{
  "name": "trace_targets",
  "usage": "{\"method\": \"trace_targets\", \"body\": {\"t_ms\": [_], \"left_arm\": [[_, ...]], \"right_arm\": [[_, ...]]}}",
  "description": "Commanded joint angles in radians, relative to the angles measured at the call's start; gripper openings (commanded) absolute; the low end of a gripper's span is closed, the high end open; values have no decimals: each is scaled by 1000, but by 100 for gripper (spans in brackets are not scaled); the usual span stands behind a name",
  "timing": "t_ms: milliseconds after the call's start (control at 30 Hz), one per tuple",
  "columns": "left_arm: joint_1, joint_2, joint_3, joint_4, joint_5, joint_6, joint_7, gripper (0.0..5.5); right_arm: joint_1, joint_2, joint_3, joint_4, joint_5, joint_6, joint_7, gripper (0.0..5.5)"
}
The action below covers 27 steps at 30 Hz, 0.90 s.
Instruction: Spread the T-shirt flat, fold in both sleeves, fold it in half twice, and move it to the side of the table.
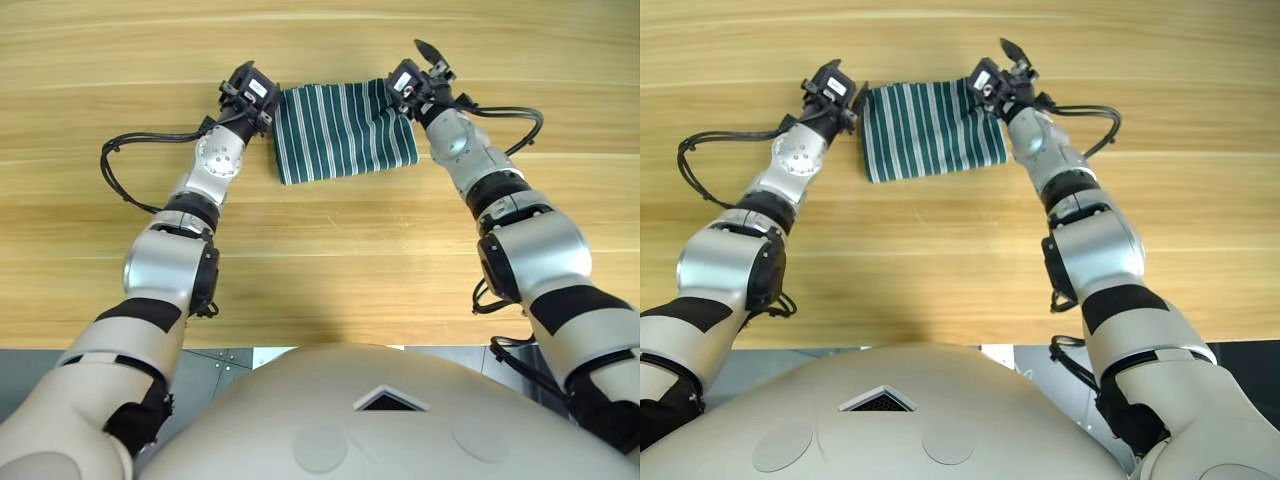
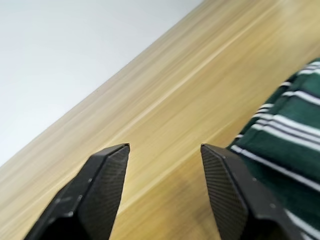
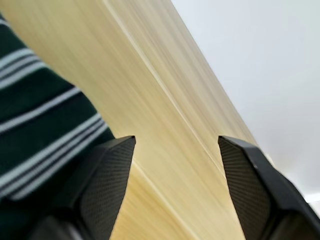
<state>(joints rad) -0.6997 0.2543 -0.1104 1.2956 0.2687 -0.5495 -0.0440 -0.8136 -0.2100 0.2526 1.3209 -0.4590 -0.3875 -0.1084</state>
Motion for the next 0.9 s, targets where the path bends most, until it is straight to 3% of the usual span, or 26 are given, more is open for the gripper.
{"method": "trace_targets", "body": {"t_ms": [33,233,367,467,567,800,900], "left_arm": [[55,52,75,-2,-63,-20,24,263],[205,97,280,-39,-268,-86,7,263],[290,49,366,-106,-387,-151,-73,263],[300,6,382,-115,-419,-143,-99,263],[296,-22,386,-111,-428,-130,-109,263],[299,-25,390,-108,-417,-137,-102,263],[296,-30,387,-110,-413,-140,-104,263]], "right_arm": [[-19,-6,-40,14,36,16,-15,304],[54,-14,-69,-165,65,-293,-151,304],[199,56,35,-422,19,-392,-77,304],[218,93,106,-385,-29,-353,-37,304],[182,111,98,-264,-5,-297,5,304],[40,173,-101,-17,227,-25,303,304],[13,177,-158,17,275,94,340,304]]}}
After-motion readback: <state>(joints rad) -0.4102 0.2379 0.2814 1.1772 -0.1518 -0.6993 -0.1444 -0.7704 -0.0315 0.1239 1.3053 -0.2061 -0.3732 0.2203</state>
